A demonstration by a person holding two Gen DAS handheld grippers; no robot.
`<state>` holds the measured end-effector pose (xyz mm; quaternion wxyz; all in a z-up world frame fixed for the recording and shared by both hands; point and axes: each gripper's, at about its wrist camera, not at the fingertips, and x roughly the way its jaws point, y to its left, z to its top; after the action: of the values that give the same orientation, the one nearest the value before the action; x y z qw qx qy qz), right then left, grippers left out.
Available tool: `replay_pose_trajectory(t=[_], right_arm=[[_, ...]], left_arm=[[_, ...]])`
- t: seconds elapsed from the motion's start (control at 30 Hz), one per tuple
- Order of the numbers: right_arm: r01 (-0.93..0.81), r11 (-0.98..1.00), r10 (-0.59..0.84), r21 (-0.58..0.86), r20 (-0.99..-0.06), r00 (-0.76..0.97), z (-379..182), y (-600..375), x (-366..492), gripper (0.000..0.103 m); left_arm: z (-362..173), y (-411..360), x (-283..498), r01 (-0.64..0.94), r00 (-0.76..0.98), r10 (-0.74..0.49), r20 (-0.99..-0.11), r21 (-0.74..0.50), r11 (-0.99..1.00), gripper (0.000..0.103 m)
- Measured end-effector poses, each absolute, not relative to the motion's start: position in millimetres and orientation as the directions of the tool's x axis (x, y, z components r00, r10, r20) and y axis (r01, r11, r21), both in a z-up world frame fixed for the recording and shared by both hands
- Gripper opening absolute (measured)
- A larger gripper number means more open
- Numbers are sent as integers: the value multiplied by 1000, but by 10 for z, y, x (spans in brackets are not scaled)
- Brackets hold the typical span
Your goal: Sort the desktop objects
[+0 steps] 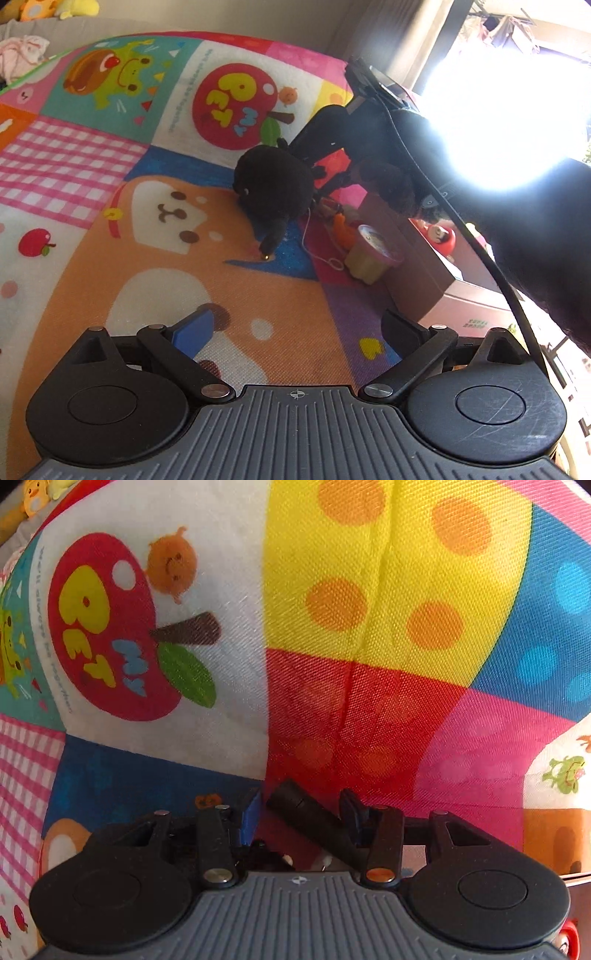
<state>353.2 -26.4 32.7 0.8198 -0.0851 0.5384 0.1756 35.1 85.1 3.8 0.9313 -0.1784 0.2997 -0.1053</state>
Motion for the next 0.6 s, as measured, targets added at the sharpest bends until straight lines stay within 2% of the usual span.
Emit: replay_pose_trajectory(t=[0.23,0.33,0.47,0.53,0.6], right_arm=[[-505,855,297,121,-912,284,489,-398,2909,36],[-553,817,323,166,-925,199,480,-405,2615,27],[-622,739,387,259,-919,77,537,-441,2184,26],[-635,718,435,284,-896,90,673,-547,1970,26],[-667,708,475,232,-856,207,890,-720,1711,27]], left_arm=[[46,796,347,113,794,-314,-521,-380,918,100],[50,771,340,121,792,-314,-524,-370,921,100],[64,706,309,154,782,-327,-531,-344,926,100],[64,676,272,175,776,-337,-534,-331,927,101],[63,658,245,189,770,-344,-538,-321,928,101]])
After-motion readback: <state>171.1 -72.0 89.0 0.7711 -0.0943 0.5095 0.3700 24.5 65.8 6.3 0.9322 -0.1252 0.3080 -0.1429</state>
